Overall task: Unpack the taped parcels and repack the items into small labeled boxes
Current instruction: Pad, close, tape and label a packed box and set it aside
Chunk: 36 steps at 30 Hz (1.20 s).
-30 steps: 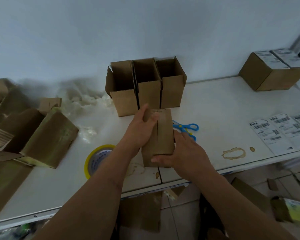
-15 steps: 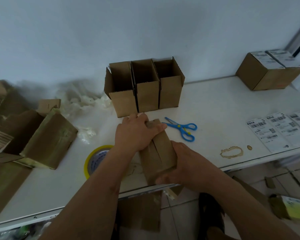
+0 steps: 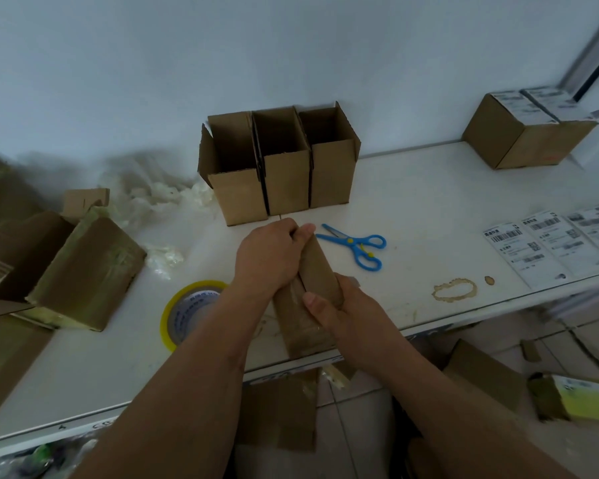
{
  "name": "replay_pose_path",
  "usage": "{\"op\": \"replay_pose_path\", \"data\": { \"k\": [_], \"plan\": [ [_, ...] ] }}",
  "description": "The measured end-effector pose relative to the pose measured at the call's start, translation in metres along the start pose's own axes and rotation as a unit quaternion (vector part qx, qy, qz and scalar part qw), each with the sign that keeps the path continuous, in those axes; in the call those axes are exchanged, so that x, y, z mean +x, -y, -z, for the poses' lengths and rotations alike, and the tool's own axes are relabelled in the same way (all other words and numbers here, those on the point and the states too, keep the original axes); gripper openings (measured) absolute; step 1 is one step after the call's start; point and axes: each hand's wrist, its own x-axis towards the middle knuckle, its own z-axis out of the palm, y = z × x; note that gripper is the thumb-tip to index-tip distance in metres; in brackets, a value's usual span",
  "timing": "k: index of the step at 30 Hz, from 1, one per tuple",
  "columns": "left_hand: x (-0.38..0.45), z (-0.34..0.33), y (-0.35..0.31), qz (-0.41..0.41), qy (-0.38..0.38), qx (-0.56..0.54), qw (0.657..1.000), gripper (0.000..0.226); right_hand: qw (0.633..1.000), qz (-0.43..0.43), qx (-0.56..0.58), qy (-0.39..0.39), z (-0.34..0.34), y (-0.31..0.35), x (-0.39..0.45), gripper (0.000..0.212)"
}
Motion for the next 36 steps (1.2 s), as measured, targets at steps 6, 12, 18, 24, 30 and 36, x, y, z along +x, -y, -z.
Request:
{"op": "replay_pose_path", "data": {
  "k": [6,12,18,24,30,36],
  "plan": [
    [-0.003,0.003,0.002,-0.017,0.020,-0.029,0.999,0.045,1.000,-0.003,0.026,-0.015,0.001,0.001,-0.005,0.051],
    [-0.004,0.006,0.003,-0.027,0.015,-0.086,0.996,0.030,0.999,0.014,0.018,-0.034,-0.003,0.000,-0.004,0.043],
    [-0.007,0.007,-0.003,-0.026,-0.015,0.006,1.000,0.037,1.000,0.012,-0.006,-0.028,0.005,-0.001,-0.003,0.050],
    [-0.024,0.011,-0.037,-0.146,-0.103,0.105,0.978,0.035,0.978,0.038,-0.168,-0.119,0.072,-0.015,-0.016,0.036],
    [-0.055,-0.032,-0.115,-0.332,-0.074,0.171,0.925,0.030,0.921,0.033,-0.355,-0.156,0.130,-0.057,-0.023,0.033],
    [-0.051,-0.078,-0.175,-0.348,-0.072,0.169,0.919,0.028,0.910,-0.034,-0.366,-0.193,0.199,-0.105,-0.022,0.031]
  ]
}}
